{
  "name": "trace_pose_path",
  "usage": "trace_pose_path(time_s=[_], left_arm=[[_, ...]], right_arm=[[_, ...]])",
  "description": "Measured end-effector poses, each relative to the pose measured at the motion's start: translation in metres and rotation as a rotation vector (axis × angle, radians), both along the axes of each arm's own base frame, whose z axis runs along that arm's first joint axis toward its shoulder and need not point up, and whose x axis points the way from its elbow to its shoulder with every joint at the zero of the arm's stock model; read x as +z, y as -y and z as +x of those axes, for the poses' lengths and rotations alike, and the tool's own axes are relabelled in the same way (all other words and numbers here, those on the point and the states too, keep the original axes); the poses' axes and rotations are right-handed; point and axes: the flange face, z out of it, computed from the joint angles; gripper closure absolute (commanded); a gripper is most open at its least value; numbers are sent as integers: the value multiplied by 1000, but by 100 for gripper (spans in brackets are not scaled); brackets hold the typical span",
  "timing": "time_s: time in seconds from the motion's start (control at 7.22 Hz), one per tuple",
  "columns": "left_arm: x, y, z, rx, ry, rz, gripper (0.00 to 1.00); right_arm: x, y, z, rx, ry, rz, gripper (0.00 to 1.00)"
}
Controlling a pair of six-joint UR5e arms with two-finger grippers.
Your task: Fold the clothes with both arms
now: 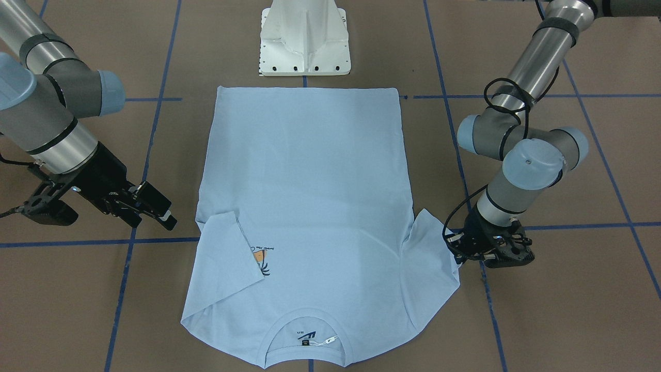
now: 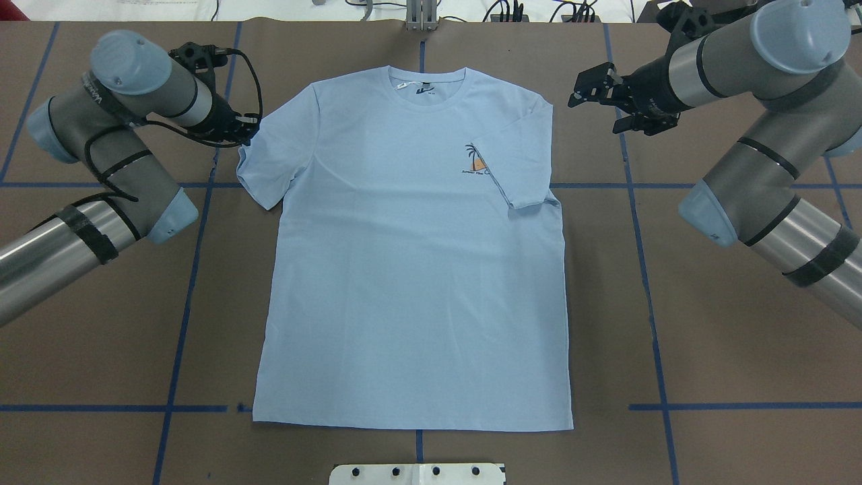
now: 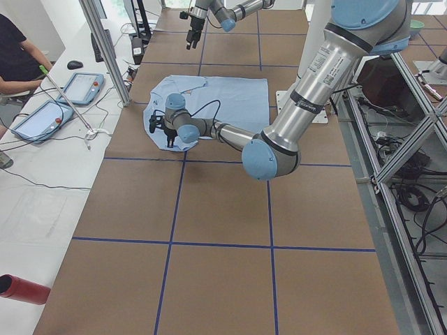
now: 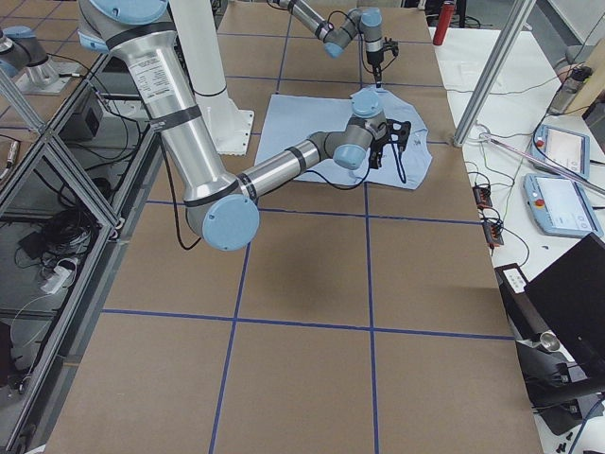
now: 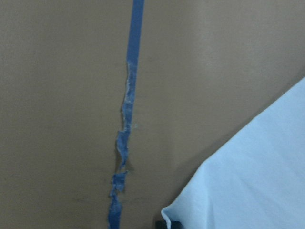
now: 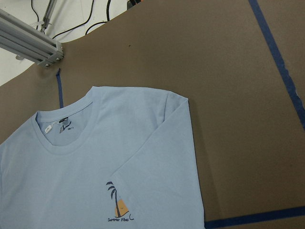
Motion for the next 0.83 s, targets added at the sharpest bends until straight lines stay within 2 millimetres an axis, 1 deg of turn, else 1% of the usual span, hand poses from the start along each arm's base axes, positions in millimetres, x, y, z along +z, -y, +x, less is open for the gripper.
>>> trace_pose_path(time_s=[0.14, 0.28, 0.42, 0.55, 0.83], left_arm=[[-36, -4, 15, -9, -39, -14, 100], [-68, -10, 45, -9, -72, -38, 100], [-87, -12, 74, -5, -83, -63, 100], [-97, -13, 94, -1, -86, -82, 100], [-110, -10, 114, -5, -88, -100, 99]], right_arm=[[-2, 1, 1, 1, 2, 3, 0], [-3, 1, 1, 0, 4, 3, 0], [-3, 2, 1, 0, 3, 1, 0], [-2, 2, 0, -1, 2, -2, 0], [-2, 2, -1, -3, 2, -2, 0]])
